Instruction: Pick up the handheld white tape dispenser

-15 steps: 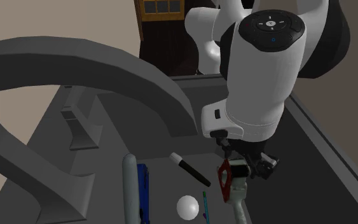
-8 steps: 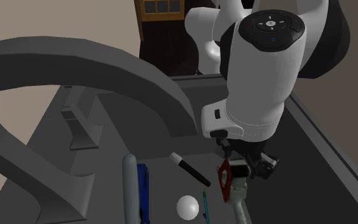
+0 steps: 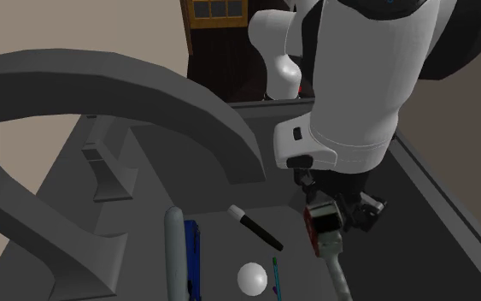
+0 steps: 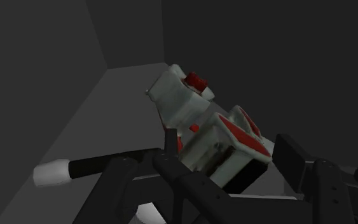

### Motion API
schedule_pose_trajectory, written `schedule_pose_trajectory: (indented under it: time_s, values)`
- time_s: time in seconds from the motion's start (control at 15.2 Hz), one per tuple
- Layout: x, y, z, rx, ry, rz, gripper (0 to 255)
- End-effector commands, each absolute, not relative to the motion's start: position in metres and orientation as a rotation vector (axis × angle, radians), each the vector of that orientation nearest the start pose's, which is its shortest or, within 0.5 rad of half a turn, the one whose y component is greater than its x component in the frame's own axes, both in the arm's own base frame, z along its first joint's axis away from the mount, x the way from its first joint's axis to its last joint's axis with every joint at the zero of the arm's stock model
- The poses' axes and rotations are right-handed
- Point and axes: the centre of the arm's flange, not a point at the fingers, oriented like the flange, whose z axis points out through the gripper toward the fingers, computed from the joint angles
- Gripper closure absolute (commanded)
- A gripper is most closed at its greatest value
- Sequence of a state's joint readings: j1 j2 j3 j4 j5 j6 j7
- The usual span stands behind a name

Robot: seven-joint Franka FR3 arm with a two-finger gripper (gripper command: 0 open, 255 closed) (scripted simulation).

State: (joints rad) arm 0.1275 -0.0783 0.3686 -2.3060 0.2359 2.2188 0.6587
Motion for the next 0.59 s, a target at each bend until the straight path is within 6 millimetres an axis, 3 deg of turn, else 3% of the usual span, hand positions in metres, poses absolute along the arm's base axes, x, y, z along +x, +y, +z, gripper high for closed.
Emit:
schedule_pose_trajectory:
  time_s: [0.0, 0.4, 0.53]
  values:
    - [0.436, 0.244, 0.386, -2.976, 0.461, 0.146, 255]
    - [0.436, 0.244, 0.417, -2.976, 0.461, 0.146, 255]
    - [0.436, 0.244, 0.418, -2.976, 0.461, 0.146, 255]
